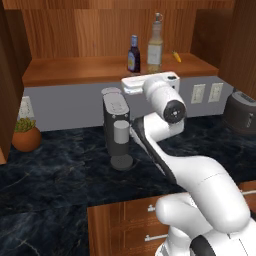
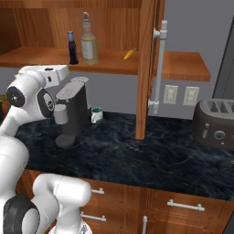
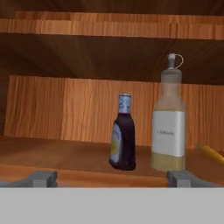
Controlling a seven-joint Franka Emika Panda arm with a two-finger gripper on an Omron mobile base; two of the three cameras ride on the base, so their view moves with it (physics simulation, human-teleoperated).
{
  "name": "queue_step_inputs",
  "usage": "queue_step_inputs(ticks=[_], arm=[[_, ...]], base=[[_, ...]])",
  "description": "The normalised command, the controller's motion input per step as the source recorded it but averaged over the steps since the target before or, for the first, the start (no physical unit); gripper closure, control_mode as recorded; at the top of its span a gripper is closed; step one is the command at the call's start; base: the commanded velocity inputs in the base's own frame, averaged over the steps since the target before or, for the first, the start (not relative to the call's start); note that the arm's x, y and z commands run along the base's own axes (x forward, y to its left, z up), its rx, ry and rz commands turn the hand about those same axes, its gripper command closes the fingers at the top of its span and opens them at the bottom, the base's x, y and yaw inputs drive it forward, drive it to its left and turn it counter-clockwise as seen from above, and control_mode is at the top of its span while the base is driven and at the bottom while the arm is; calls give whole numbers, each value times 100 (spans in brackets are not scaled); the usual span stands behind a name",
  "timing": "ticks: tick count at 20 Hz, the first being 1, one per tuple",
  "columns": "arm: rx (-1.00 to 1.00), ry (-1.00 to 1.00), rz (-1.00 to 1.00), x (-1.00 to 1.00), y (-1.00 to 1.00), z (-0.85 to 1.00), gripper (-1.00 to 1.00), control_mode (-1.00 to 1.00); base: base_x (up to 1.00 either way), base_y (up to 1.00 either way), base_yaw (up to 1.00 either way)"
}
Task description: Pick the oil and vinegar bottle and condiment bottle from the counter and place them in the cabinet.
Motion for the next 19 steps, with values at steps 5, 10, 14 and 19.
queue_step_inputs(ticks=[5,10,14,19], arm=[[15,7,-7,-49,0,-21,-100,-100],[20,26,-7,-17,0,-46,-100,-100],[22,36,-5,-1,0,-72,-100,-100],[20,43,-2,0,0,-97,-100,-100]], base=[[0,0,0],[0,0,0],[0,0,0],[0,0,0]])
